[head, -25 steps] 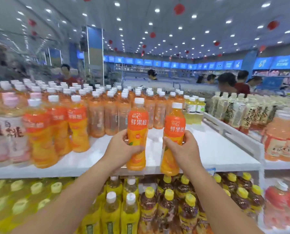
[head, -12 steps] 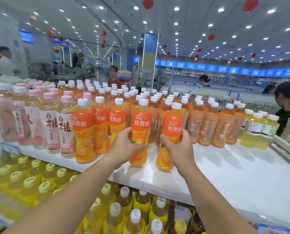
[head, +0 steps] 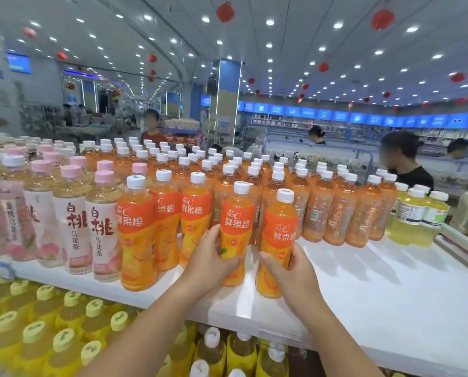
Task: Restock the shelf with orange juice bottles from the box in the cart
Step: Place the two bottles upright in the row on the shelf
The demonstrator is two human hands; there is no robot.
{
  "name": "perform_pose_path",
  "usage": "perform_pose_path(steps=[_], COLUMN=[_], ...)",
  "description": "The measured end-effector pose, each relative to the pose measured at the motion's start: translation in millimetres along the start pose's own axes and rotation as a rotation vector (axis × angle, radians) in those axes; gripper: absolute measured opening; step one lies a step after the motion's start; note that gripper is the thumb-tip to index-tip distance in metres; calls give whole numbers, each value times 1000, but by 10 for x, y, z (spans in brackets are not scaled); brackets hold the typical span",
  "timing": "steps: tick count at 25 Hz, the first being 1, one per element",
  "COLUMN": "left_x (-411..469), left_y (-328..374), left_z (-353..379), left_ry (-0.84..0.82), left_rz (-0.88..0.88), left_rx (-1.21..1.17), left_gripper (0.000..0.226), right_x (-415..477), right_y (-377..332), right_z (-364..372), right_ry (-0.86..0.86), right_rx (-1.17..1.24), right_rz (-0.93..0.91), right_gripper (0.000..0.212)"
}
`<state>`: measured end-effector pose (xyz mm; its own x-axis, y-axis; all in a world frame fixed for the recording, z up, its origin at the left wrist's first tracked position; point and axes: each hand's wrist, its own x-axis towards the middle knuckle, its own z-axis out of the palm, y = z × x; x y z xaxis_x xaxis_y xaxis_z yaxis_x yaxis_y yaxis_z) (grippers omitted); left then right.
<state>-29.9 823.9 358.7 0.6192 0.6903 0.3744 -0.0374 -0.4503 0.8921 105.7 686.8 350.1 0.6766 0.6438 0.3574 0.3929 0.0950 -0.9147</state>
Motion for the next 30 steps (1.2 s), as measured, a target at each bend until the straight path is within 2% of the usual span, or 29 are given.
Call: perform_pose_path(steps=[4,8,12,20,30], left_x=[-119,-187,-212,-197,-158], left_y=[-163,-187,-145,-162,-226], left_z=[83,155,139,128,112], left_ry=[97,152,170,190,243], left_rz=[-2,0,-23,69,154], left_rx=[174,70,32,99,219], left_gripper=[54,47,51,44,52], right_x=[-95,-41,23,45,79], right_y=[153,165,167,123,116], right_z=[-72,-33,32,262,367], right_ry=[-8,-39,-54,7,35], right_rx=[-23,-35,14,-21,-52], right_rz=[53,85,100,24,11], right_gripper=[36,31,38,29,23])
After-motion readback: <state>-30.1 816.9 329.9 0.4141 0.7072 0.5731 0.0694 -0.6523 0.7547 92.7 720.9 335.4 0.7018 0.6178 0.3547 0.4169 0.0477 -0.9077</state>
